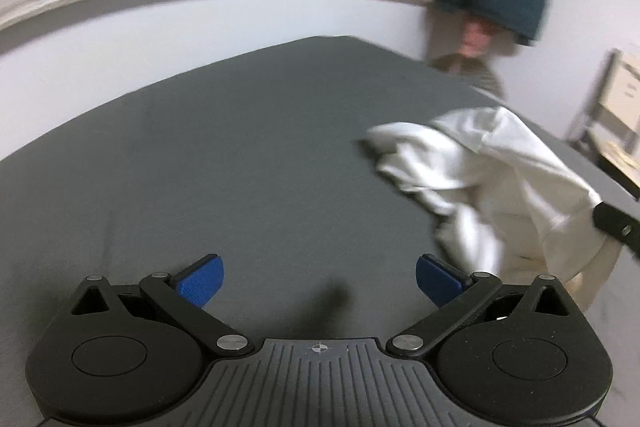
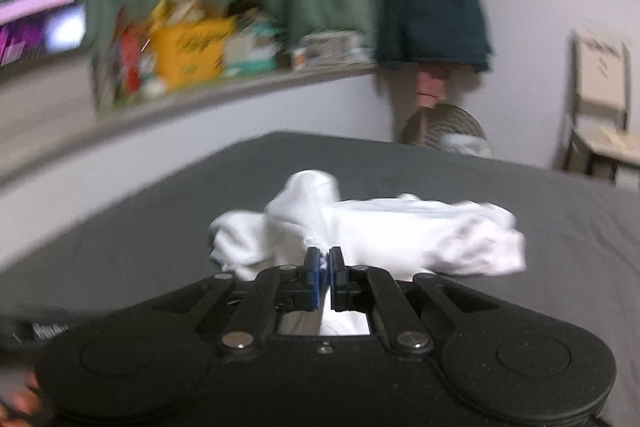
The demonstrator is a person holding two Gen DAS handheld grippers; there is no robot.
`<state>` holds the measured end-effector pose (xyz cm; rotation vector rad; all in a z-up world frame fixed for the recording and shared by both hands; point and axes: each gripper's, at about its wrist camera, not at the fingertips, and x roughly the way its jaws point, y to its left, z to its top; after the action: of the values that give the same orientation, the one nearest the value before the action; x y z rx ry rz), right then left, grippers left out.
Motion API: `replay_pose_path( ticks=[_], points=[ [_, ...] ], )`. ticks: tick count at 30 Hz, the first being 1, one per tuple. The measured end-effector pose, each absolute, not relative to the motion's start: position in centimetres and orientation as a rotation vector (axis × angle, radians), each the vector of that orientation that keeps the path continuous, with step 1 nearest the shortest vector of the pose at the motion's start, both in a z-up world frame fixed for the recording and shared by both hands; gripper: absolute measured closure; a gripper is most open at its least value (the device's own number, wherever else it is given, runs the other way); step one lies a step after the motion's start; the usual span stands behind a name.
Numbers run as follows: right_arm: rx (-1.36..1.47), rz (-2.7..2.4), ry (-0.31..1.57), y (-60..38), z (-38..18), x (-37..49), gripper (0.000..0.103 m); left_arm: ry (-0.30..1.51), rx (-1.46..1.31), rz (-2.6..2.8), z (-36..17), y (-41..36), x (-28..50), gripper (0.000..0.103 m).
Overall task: Fold clothes
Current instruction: 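Close the right tool on the white shirt's edge, then lift the shirt up off the bed with the right tool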
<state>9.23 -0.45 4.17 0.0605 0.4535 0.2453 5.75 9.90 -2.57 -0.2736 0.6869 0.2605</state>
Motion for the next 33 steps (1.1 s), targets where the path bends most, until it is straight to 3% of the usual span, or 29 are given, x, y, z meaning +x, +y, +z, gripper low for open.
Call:
replay_pose_path(
  ticks=[14, 22, 33],
  points=[
    [0.23, 0.021, 0.52, -13.8, 3.5, 4.0, 0.098, 0.569, 0.096, -0.083, -1.1, 1.3, 6.3, 0.0],
    [0.106, 0.043, 0.57, -13.5, 2.0, 5.6, 0.098, 0.413, 0.426, -0.36, -0.6, -4.4, 2.6, 0.0],
    [0.099, 0.105, 0.538, -14.1, 1.5, 5.6, 0.096, 0.294, 0.88, -0.305, -3.0, -8.2, -0.8, 0.001]
  ],
)
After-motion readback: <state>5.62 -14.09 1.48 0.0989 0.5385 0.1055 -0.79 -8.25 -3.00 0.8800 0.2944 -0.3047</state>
